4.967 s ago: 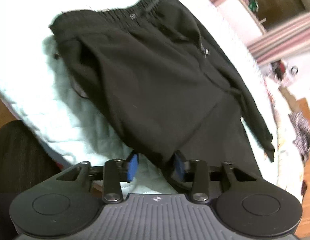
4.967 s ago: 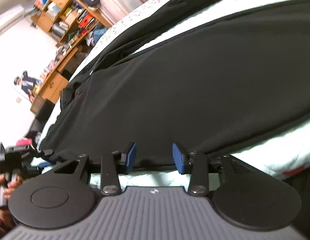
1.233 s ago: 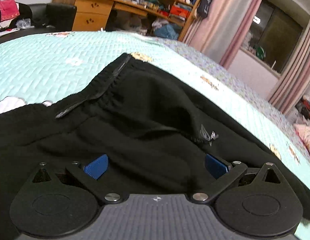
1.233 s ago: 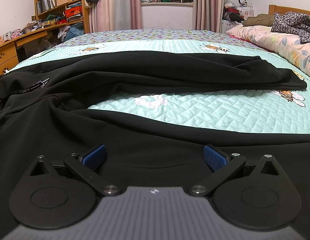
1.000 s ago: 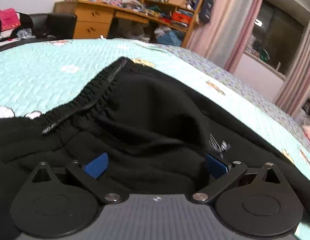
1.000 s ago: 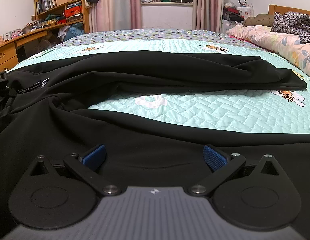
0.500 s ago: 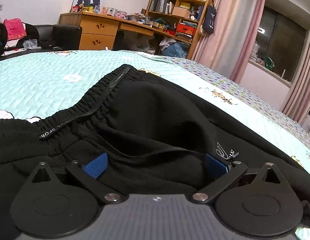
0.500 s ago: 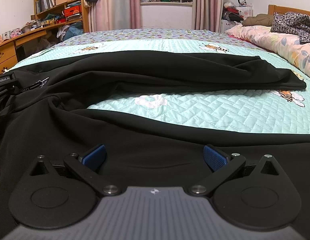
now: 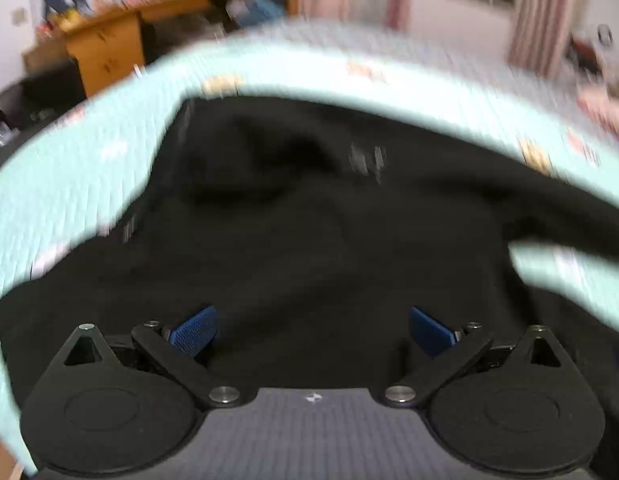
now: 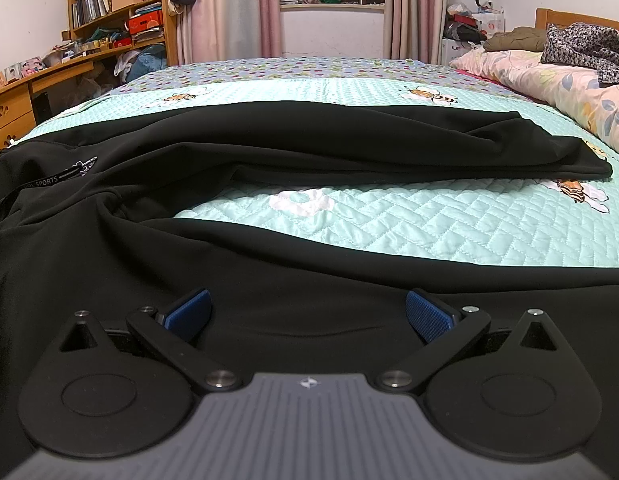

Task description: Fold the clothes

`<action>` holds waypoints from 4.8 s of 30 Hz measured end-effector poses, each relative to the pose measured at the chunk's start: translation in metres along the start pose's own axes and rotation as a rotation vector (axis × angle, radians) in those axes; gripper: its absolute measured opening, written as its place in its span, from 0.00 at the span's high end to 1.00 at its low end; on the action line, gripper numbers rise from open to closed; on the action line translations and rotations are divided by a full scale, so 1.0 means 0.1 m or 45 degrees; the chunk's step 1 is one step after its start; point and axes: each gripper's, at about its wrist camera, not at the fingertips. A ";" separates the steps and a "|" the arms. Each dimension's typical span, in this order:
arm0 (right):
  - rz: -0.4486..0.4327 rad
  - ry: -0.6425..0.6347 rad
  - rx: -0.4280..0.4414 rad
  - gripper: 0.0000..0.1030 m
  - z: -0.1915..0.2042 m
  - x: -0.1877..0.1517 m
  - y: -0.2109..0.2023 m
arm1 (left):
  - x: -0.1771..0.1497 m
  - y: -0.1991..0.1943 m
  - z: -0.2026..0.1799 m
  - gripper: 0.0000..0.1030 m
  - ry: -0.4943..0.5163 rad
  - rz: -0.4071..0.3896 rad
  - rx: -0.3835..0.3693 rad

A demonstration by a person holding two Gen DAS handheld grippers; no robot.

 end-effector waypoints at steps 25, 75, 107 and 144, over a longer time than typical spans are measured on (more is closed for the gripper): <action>0.046 0.013 0.172 0.00 -0.20 0.06 -0.03 | -0.42 -0.40 0.20 0.01 -0.015 0.348 -0.093; 0.009 0.226 0.624 0.00 -0.42 -0.06 0.03 | 1.46 0.70 1.09 0.74 0.158 0.427 -1.133; 0.105 0.116 0.633 0.04 -0.34 0.04 -0.22 | 0.07 -0.31 -0.35 0.63 0.929 0.395 -0.908; 0.202 0.494 -0.176 0.96 -2.46 1.67 1.60 | -0.30 0.15 -0.62 0.01 0.369 0.459 -0.462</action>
Point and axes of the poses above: each gripper's, at about its wrist camera, not at the fingertips, and y roughly the way its jaws point, z to its left, x to its top, and after that the axes turned 8 degrees about -x, right-handed
